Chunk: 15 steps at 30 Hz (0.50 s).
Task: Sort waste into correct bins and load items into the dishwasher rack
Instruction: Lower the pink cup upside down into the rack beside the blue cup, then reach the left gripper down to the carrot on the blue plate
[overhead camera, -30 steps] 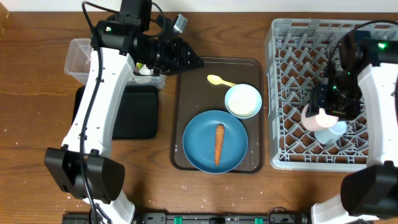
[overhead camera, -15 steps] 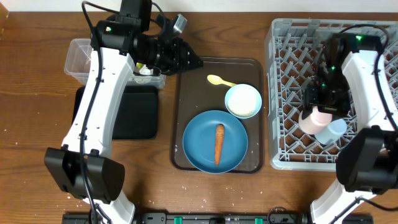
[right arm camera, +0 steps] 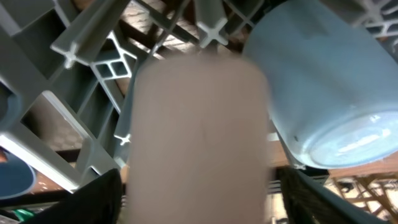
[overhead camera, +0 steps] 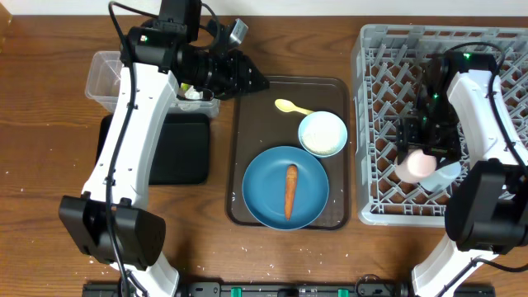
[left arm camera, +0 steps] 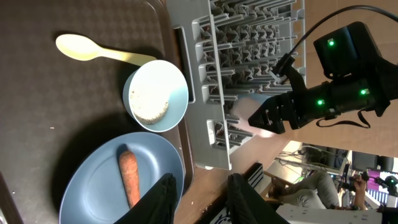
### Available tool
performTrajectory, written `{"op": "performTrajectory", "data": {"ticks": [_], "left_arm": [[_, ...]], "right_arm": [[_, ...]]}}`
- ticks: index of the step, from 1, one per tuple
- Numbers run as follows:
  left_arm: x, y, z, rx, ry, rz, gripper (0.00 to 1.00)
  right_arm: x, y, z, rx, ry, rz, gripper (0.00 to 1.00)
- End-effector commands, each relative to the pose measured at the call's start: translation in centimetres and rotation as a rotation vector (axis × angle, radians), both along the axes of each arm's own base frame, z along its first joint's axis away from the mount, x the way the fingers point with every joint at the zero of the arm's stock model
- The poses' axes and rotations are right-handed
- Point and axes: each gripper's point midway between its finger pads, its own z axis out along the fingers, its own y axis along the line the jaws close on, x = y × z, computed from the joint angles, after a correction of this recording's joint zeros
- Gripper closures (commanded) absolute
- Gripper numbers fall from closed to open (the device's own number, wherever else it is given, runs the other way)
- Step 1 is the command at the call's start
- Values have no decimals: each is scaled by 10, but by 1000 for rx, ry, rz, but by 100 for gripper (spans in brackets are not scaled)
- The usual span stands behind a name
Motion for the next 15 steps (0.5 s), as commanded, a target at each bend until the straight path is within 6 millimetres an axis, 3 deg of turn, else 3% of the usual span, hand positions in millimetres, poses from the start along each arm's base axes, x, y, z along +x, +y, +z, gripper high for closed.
{"op": "performTrajectory", "data": {"ticks": [1,5,9,15], "left_arm": [[0,2,2,6,-20,-11,70],[-1,2,2,6,-20,-11,70],[0,2,2,6,-20,-11,70],[-1,2,2,5,-21,-11,70]], "right_arm": [[1,-2,-1,-9,-2,-9,15],[9,-6,2,-11,-36,-19,12],[27,-4,21,-1,-112,-23,12],[58,3,77,16,-281,-2,14]]}}
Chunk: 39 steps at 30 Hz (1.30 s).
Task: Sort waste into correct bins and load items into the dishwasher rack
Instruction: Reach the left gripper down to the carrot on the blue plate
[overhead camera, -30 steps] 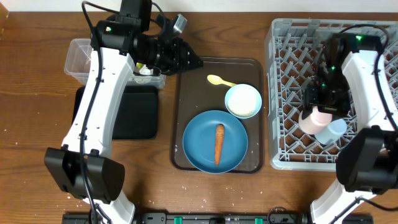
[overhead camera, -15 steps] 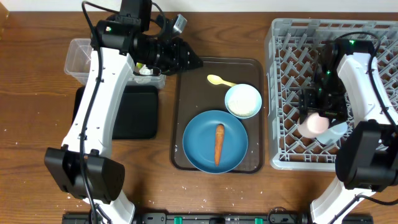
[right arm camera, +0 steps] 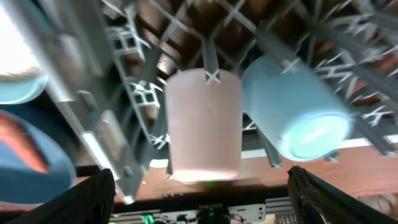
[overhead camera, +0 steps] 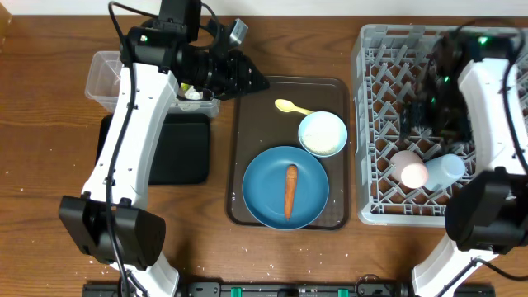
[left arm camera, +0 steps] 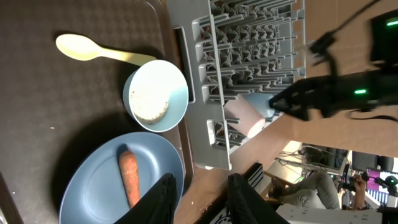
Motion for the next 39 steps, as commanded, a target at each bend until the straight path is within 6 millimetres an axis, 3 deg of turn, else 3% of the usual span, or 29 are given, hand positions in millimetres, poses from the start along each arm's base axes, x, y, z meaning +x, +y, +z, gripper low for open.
{"op": "performTrajectory", "data": {"ticks": [1,5,8,13,18,22,24,27,31,37,39], "left_arm": [[0,2,2,6,-21,-11,70],[-1,3,5,7,-46,-24,71],[-4,6,12,25,-78,-17,71],[-11,32,31,174,-185,66,71],[-38,73,51,394,-270,182,71],[-69,88,46,500,-214,184,71],[-84,84,33,522,-145,142,71],[-99,69,6,547,-75,62,71],[-107,41,-45,574,-21,2,71],[-114,3,-133,635,-11,-21,63],[-115,-6,-153,653,-25,-46,60]], "right_arm": [[22,8,42,24,-137,26,15],[25,30,67,41,-228,89,22],[20,49,72,57,-239,139,31],[13,90,75,91,-243,250,33],[11,134,76,140,-272,347,31],[13,164,77,158,-313,379,30],[14,177,75,160,-329,402,28],[23,173,76,100,-369,369,22],[37,143,77,-2,-401,265,10],[48,96,77,-30,-390,140,8],[48,83,76,-37,-384,106,8]]}}
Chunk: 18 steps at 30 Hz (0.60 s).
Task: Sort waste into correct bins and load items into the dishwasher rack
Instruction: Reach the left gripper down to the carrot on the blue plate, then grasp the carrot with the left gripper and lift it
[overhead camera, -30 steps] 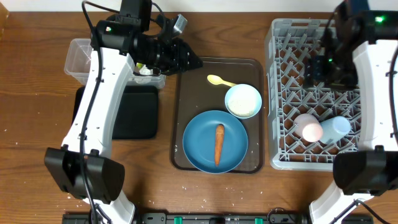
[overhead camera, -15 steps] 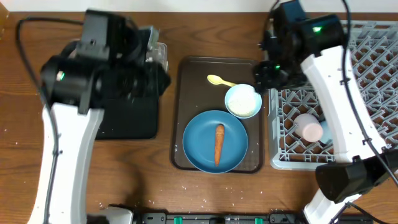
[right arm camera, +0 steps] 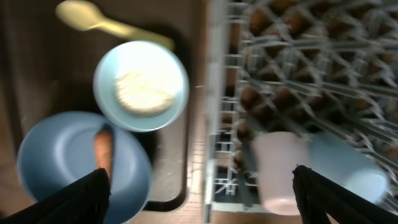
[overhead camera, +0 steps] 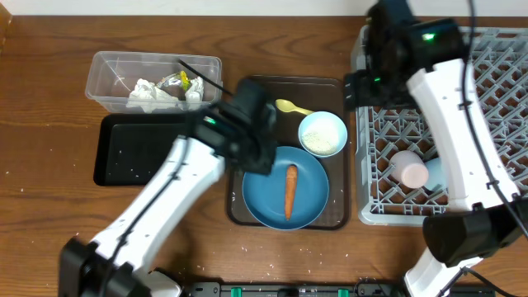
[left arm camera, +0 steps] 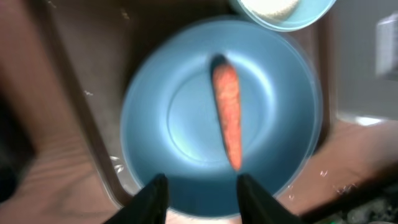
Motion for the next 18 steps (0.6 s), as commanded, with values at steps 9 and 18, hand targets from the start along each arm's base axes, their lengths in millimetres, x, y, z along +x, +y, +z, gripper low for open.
{"op": "performTrajectory", "data": {"ticks": [9,18], "left_arm": [[-8,-31,-91,171,42,-70,54],[-10,-31,-124,233,86,-48,47]], "right_arm": [[-4,-36,7,-30,3,-95,8],[-10,-37,6,-53,25,-91,9]]}}
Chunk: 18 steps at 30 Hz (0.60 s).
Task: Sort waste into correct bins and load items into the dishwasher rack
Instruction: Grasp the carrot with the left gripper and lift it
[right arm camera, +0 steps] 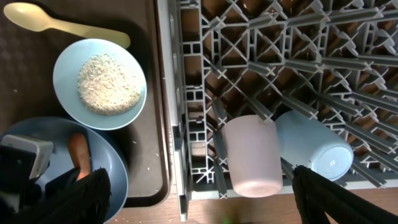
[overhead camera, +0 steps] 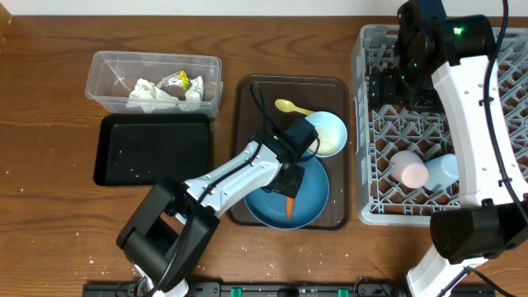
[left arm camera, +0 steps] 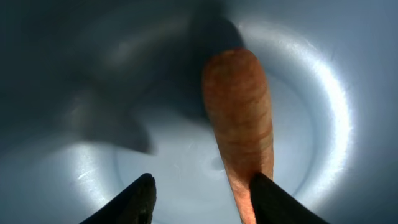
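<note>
An orange carrot (left arm camera: 239, 124) lies on the blue plate (overhead camera: 262, 213) in the brown tray (overhead camera: 247, 99). My left gripper (left arm camera: 202, 208) is low over the plate and open, its fingers either side of the carrot's thin end, with the carrot near the right finger (left arm camera: 273, 202). In the overhead view the left gripper (overhead camera: 287, 186) covers part of the carrot (overhead camera: 290, 204). My right gripper (right arm camera: 199, 208) hangs open and empty high over the grey rack (overhead camera: 487, 49). A pink cup (right arm camera: 252, 155) and a light blue cup (right arm camera: 314, 146) lie in the rack.
A light blue bowl of rice (overhead camera: 326, 132) and a yellow spoon (overhead camera: 289, 106) share the brown tray. A clear bin (overhead camera: 153, 78) with crumpled waste stands back left. A black tray (overhead camera: 153, 148) lies in front of it.
My left gripper has dropped from above the blue plate to just over it, fingers astride the carrot. The right gripper has shifted a little to the right over the rack.
My right gripper was first down in the rack around the pink cup, with the left arm back by the clear bin. Then the right gripper was raised and the cup lay beside the blue one. Later the left gripper was above the plate, and now it is low at the carrot.
</note>
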### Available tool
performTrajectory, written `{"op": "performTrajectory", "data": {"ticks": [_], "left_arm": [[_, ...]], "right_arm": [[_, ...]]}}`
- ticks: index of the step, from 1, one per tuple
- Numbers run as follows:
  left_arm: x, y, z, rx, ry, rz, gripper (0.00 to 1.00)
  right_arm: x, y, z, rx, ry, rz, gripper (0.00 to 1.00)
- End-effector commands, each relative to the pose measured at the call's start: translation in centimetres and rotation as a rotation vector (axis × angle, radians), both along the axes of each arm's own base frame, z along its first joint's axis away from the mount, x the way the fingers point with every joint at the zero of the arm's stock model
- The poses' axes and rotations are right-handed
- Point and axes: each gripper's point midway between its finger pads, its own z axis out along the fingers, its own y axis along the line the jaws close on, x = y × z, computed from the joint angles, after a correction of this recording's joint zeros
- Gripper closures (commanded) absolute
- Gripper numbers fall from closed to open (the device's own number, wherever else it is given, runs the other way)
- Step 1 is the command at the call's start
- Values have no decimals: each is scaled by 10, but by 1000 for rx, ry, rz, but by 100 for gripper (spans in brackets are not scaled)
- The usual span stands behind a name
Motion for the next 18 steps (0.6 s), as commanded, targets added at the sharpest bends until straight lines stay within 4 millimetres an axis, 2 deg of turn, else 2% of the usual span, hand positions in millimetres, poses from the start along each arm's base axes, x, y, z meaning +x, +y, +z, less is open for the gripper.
{"op": "performTrajectory", "data": {"ticks": [1,5,10,18], "left_arm": [[4,7,-11,46,-9,37,45],[6,2,-10,28,-20,40,38],[6,-3,-8,12,-14,39,36],[6,-23,0,-83,6,30,32]], "right_arm": [[-3,0,8,-13,-23,-1,9],[-3,0,8,-13,-22,0,9],[-3,0,8,-15,-24,12,8],[2,1,8,-13,-42,18,8]]}}
